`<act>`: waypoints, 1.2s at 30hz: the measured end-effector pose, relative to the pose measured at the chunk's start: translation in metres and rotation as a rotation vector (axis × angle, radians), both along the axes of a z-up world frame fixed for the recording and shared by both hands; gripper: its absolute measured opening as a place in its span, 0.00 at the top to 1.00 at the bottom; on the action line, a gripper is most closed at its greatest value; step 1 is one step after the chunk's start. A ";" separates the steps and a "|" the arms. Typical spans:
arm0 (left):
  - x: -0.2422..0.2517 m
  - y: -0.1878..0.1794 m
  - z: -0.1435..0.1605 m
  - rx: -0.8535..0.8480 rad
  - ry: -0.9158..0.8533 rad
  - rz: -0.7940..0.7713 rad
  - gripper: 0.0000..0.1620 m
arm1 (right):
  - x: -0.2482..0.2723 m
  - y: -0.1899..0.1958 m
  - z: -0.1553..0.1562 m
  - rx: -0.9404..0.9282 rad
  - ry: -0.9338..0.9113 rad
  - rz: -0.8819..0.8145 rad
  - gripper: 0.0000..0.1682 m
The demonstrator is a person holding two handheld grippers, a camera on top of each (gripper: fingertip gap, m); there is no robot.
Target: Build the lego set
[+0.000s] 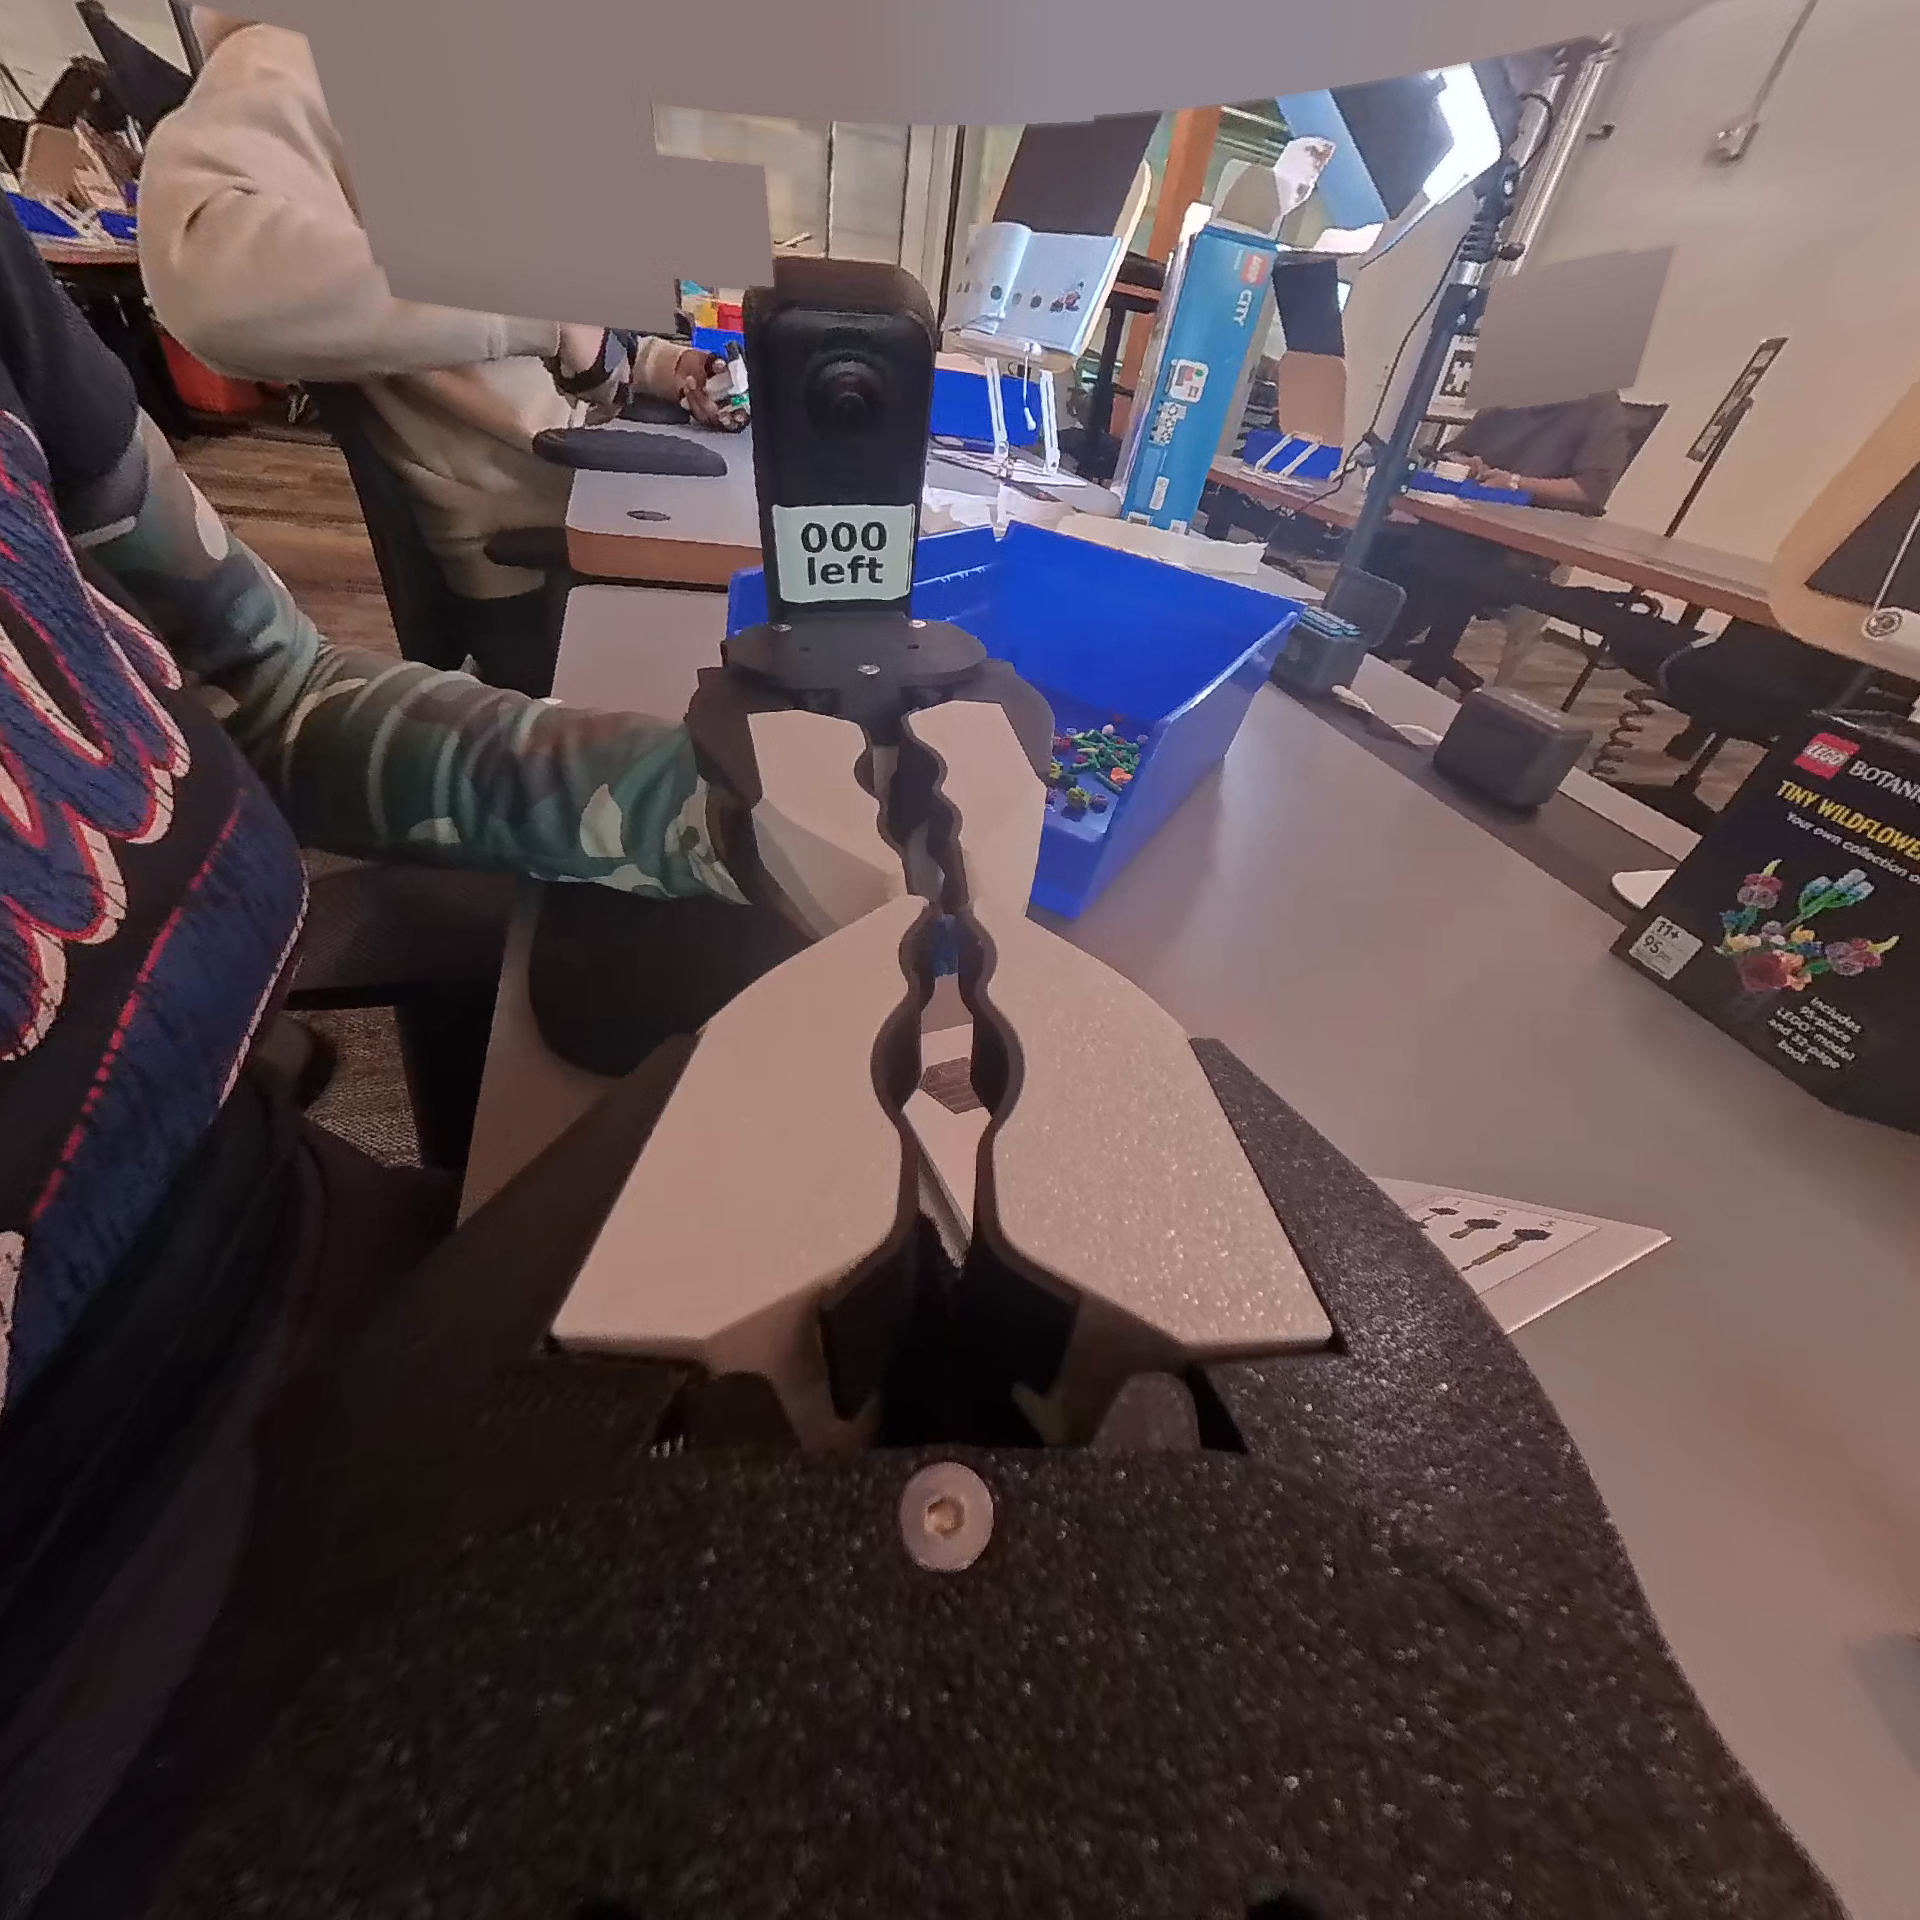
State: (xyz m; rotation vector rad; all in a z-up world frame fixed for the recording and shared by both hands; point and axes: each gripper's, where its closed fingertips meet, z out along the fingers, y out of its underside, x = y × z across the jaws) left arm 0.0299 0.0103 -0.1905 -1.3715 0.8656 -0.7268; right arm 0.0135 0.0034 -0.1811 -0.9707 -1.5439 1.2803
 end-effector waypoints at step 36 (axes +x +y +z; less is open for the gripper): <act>-0.026 0.017 0.017 0.196 -0.016 0.219 0.85 | 0.007 0.035 -0.007 -0.326 -0.076 -0.067 0.94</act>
